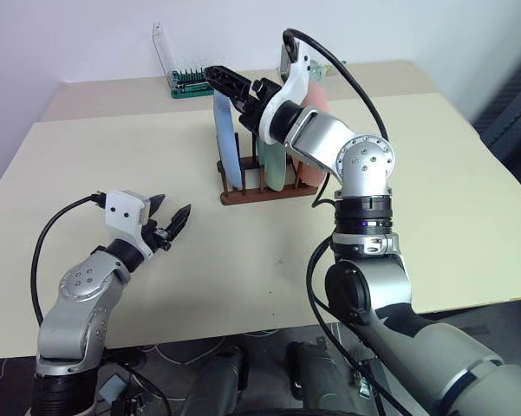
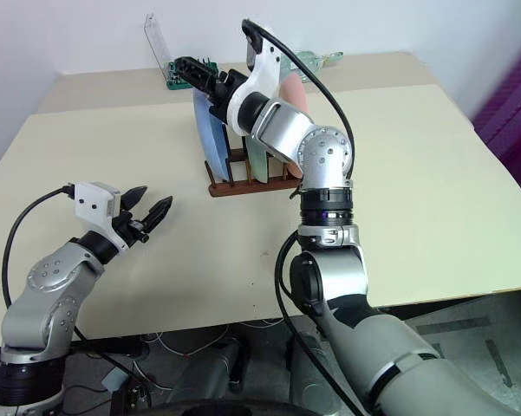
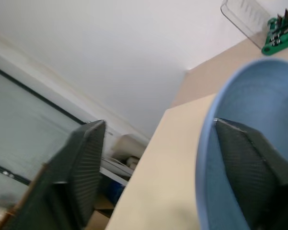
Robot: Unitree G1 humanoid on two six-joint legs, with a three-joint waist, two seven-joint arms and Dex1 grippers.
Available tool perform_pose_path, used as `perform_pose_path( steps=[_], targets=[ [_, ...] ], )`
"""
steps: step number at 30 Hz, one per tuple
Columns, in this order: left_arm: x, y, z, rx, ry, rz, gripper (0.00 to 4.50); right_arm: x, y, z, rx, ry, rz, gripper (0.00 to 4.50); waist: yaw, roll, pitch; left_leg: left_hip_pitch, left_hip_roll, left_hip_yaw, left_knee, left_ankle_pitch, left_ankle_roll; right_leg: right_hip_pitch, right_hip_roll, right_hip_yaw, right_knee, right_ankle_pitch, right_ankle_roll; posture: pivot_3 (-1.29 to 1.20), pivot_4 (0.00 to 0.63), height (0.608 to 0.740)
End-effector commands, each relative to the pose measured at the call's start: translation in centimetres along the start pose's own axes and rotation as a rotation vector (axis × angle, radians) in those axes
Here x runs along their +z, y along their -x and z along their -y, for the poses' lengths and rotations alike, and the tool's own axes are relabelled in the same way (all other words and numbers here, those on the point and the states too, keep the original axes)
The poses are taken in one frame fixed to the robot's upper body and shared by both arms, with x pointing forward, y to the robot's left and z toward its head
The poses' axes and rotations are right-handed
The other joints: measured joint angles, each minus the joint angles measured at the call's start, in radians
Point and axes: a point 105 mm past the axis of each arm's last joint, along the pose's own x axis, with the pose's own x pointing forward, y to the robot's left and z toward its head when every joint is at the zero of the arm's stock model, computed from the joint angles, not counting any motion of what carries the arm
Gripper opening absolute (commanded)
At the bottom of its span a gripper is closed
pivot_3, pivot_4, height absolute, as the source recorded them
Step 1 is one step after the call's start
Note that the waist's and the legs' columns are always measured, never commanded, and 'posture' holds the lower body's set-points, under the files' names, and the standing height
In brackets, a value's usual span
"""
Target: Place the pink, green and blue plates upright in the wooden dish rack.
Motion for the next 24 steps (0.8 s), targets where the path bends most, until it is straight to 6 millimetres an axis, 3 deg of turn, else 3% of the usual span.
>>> perform_pose_path(
  steps=[1, 5, 8, 11, 16, 19, 24],
  targets=[
    [1.1, 0.0, 0.6, -0.018, -0.024, 0.047, 2.99, 2.3, 0.4, -3.4, 0.104, 0.223, 0.072, 3.39, 0.001, 0.000, 0.000, 0.000, 0.000, 0.000, 0.000, 0.000, 0.000, 0.000, 0.000, 0.000, 0.000, 0.000, 0.000, 0.00, 0.150, 0.740],
    [0.9, -0.1, 0.5, -0.021, -0.021, 0.043, 2.99, 3.2, 1.6, -4.5, 0.156, 0.497, 0.086, 3.39, 0.001, 0.000, 0.000, 0.000, 0.000, 0.000, 0.000, 0.000, 0.000, 0.000, 0.000, 0.000, 0.000, 0.000, 0.000, 0.00, 0.150, 0.740],
    [0.7, -0.1, 0.5, -0.024, -0.024, 0.039, 2.99, 4.1, 4.1, -4.5, 0.209, 0.791, 0.119, 3.39, 0.007, -0.001, 0.000, 0.000, 0.000, 0.000, 0.001, 0.000, 0.000, 0.001, 0.000, -0.001, -0.001, 0.000, 0.000, 0.00, 0.150, 0.740],
    [0.4, -0.1, 0.4, -0.024, -0.035, 0.030, 2.99, 5.6, 8.4, -2.0, 0.222, 0.907, 0.149, 3.39, 0.012, -0.002, -0.001, 0.000, 0.000, 0.000, 0.001, -0.001, 0.001, 0.002, -0.001, -0.002, -0.002, 0.000, 0.001, 0.00, 0.150, 0.740],
    [-0.4, 0.0, -0.1, -0.012, -0.031, 0.011, 2.99, 7.5, 15.5, 6.4, -0.077, 0.953, 0.049, 3.39, 0.012, -0.002, -0.001, 0.000, 0.000, 0.000, 0.003, -0.001, 0.002, 0.003, -0.001, -0.002, -0.003, 0.000, 0.001, 0.00, 0.150, 0.740],
    [-0.8, -0.4, -0.3, 0.012, -0.047, -0.001, 2.99, 7.3, 17.6, 9.1, -0.161, 0.945, 0.013, 3.39, 0.003, -0.002, -0.001, 0.000, 0.001, 0.002, 0.002, -0.001, 0.002, 0.003, -0.001, -0.001, -0.002, 0.000, 0.001, 0.00, 0.150, 0.740],
    [-2.2, -0.4, -2.1, 0.115, -0.116, -0.057, 2.99, 4.8, 19.7, 13.3, -0.250, 0.940, -0.093, 3.39, 0.008, -0.001, -0.001, 0.002, 0.004, 0.006, 0.002, -0.001, 0.002, 0.003, -0.001, 0.000, -0.002, 0.000, 0.001, 0.00, 0.150, 0.740]
  ],
)
